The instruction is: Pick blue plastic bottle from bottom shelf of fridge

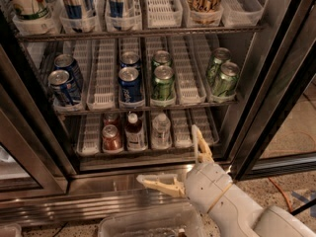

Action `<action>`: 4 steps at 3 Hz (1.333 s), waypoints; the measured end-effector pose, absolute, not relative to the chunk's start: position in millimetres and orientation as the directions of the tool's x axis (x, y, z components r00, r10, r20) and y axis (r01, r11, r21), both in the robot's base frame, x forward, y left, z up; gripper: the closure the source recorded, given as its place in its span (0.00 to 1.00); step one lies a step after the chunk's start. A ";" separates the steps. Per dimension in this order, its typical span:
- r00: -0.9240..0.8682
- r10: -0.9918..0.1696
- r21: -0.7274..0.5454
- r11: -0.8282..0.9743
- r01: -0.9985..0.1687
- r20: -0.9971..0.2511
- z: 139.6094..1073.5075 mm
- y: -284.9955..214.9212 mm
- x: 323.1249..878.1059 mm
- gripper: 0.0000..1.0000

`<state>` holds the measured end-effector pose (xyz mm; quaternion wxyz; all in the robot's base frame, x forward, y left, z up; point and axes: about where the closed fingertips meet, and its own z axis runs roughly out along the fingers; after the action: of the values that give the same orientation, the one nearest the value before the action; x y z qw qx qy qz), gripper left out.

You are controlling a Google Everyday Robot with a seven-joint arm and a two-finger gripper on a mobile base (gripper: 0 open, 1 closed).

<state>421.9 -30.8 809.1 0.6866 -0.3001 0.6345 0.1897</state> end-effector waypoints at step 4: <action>0.053 -0.218 -0.203 0.760 -0.617 -0.975 766.6 -50.1 433.7 0.00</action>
Offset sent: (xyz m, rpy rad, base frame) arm 0.0018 -0.0132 -0.0172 -0.0383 0.0421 -0.0415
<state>433.7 -50.1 766.6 0.6553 -0.3112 0.6712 0.1524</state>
